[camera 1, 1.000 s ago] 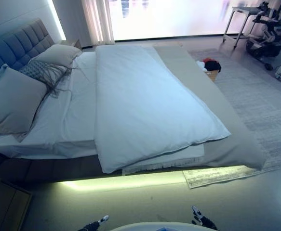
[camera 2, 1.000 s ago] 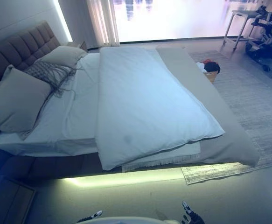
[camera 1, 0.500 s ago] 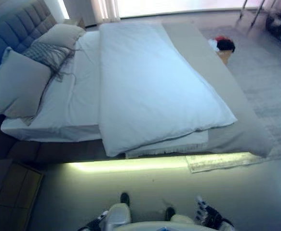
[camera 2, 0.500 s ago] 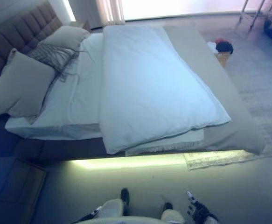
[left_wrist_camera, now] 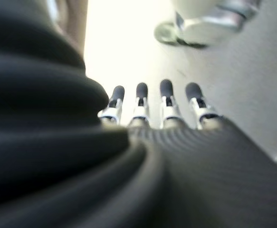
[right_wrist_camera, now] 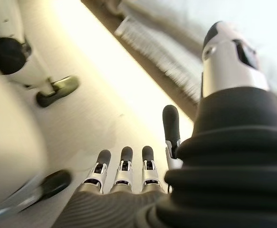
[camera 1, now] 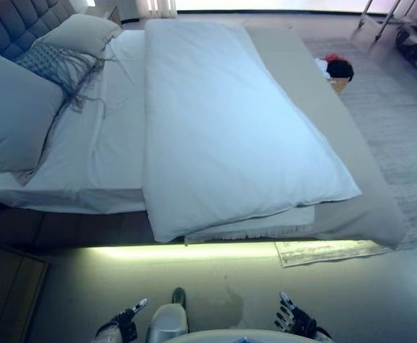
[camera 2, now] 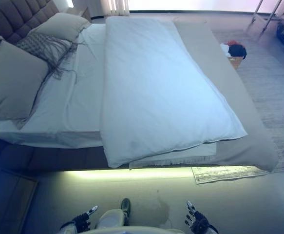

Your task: Make the bed neatly

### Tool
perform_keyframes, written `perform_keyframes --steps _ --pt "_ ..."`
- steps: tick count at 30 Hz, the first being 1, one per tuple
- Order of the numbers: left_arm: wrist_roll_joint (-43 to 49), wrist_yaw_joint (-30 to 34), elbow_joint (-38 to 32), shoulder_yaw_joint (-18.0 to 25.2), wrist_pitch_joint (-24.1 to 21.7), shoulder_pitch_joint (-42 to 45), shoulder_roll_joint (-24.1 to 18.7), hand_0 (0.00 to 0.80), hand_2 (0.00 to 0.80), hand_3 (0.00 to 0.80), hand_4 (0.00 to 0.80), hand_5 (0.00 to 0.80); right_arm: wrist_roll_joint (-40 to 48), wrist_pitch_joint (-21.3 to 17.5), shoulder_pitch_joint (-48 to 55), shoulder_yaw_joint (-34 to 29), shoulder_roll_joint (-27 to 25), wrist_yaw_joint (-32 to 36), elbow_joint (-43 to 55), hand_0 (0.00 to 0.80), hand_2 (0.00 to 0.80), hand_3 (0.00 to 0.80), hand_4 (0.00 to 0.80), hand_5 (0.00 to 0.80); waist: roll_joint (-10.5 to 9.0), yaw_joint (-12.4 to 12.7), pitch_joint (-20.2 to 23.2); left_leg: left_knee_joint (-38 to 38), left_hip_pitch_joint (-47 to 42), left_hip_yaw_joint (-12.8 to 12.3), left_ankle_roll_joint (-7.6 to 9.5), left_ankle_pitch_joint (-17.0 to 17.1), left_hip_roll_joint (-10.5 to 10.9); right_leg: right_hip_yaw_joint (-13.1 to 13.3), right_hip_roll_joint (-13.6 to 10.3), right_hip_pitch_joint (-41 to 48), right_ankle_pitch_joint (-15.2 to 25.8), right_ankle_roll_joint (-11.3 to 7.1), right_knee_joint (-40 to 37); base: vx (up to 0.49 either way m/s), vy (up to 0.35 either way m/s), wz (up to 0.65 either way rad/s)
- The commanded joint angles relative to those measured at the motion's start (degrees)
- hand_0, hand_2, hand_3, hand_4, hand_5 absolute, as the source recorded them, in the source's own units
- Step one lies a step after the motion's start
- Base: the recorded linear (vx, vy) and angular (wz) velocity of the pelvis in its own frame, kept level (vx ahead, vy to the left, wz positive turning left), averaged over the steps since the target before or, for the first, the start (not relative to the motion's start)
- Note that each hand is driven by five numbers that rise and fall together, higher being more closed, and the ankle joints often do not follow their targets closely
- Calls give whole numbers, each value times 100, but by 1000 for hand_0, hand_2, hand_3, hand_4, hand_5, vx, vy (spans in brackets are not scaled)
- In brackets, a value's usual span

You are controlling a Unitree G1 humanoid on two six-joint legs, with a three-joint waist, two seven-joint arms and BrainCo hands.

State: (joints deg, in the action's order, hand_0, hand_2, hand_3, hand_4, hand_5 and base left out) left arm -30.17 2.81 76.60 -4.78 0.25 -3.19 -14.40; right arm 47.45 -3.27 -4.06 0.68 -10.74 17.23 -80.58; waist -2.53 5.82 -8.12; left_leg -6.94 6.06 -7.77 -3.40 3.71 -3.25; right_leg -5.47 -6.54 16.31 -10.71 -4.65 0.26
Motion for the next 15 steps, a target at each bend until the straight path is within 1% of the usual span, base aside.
perform_keyframes --steps 1,5,7,8,9,10,11,12,13,14,15 --pt "136 54 177 -46 -30 131 141 0 0 0 0 0 209 -132 166 -93 -235 32 349 0 0 0 0 0 204 71 41 -428 1167 74 -258 447 -438 -78 -276 373 223 -170 44 130 136 -9" --pt "441 106 236 28 -16 177 132 0 0 0 0 0 167 -163 135 -208 -216 -68 363 0 0 0 0 0 144 35 113 -711 1132 -123 -96 158 -379 -128 -527 428 253 -382 140 161 145 -3" --pt "626 93 240 -21 56 160 103 0 0 0 0 0 191 -204 173 -229 -192 -39 415 0 0 0 0 0 109 20 203 -703 1053 -193 35 45 -271 -158 -624 469 334 -461 321 194 137 0" --pt "657 99 236 -40 62 160 88 0 0 0 0 0 209 -226 188 -239 -183 -4 433 0 0 0 0 0 90 13 223 -668 1009 -205 80 16 -216 -169 -676 431 471 -480 476 179 133 8" --pt "688 142 222 -84 68 158 37 0 0 0 0 0 238 -289 232 -255 -161 83 483 0 0 0 0 0 64 -48 246 -528 834 -221 218 -77 -66 -146 -871 58 1097 -545 1169 185 156 8" --pt "734 171 206 -111 80 150 -8 0 0 0 0 0 277 -328 276 -264 -167 199 516 0 0 0 0 0 87 -161 220 -346 570 -235 330 -154 35 -80 -953 -488 1489 -567 1901 216 186 4" --pt "737 163 188 -151 101 136 -38 0 0 0 0 0 310 -343 284 -271 -192 294 530 0 0 0 0 0 148 -267 165 -188 323 -226 383 -186 79 -29 -895 -947 1595 -506 2284 220 157 1" --pt "717 142 176 -195 126 110 -66 0 0 0 0 0 402 -378 278 -238 -207 373 542 0 0 0 0 0 235 -368 106 -17 105 -181 398 -184 77 -37 -746 -1400 1586 -416 2322 198 70 4" --pt "630 149 187 -226 124 95 -101 0 0 0 0 0 496 -438 271 -198 -225 456 532 0 0 0 0 0 270 -490 -3 164 -161 -103 371 -198 108 -105 -665 -1799 1470 -336 2243 152 -23 17" --pt "553 152 181 -254 110 71 -124 0 0 0 0 0 572 -484 227 -148 -253 476 538 0 0 0 0 0 340 -536 -57 284 -278 -17 330 -174 89 -156 -547 -2067 1396 -233 1943 85 -130 18" --pt "484 169 172 -292 66 24 -133 0 0 0 0 0 647 -577 144 -77 -284 444 557 0 0 0 0 0 379 -568 -145 332 -303 102 293 -198 117 -194 -449 -2221 1263 -156 1510 -37 -198 12"
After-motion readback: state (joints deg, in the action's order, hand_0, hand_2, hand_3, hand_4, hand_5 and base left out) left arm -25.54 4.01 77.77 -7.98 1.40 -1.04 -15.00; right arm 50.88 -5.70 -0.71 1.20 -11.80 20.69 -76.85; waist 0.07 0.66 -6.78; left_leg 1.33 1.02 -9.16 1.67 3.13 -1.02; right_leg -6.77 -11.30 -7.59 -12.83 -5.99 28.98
